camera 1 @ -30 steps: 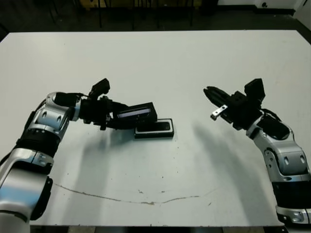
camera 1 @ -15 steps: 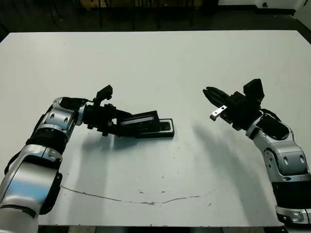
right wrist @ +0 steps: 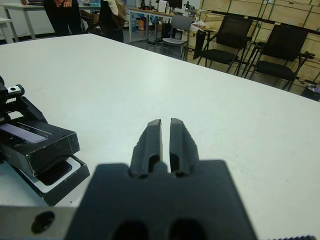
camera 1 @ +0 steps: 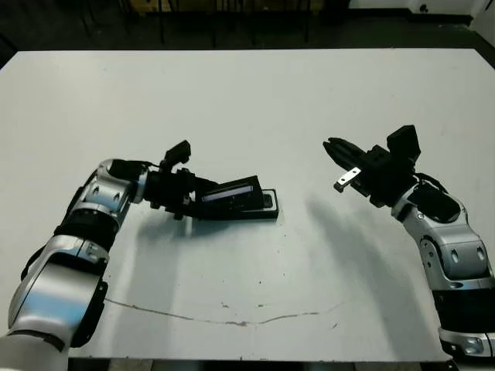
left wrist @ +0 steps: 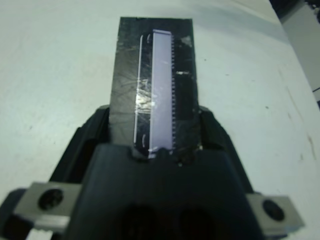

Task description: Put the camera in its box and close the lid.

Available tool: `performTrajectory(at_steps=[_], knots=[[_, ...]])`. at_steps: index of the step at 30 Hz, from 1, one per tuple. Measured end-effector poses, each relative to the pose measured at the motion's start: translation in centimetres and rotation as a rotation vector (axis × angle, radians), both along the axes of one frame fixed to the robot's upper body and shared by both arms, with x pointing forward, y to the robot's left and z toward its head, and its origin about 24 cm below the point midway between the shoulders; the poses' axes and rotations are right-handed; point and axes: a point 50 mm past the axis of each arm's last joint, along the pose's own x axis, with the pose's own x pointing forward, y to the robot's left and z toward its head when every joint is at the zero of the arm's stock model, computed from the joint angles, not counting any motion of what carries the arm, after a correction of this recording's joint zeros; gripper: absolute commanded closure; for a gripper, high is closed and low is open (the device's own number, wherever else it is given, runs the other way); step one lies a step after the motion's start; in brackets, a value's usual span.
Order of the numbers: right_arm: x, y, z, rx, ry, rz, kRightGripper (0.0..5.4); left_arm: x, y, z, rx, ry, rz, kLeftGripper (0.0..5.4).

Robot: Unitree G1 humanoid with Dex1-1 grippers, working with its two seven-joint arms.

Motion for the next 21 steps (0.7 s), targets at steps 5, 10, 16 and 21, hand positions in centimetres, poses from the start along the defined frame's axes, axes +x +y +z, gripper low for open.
performTrajectory(at_steps=[5, 10, 16, 21], knots=[[0.0, 0.0, 0.0, -0.001, -0.001, 0.0, 5.4, -0.1, -0.6, -0.1, 0.01, -0.016, -0.003, 2.64], [0.0, 0.0, 0.1, -0.003, -0.003, 0.0, 5.4, 0.0, -1.2, -0.2, 0.019, -0.023, -0.017, 2.64], [0.0, 0.0, 0.2, -0.004, -0.007, 0.0, 5.4, 0.6, -2.4, -0.2, 0.062, -0.035, -0.062, 2.64], [-0.1, -0.2, 0.2, 0.009, 0.0, -0.002, 5.4, 1.1, -3.3, -0.1, 0.091, -0.032, -0.112, 2.64]])
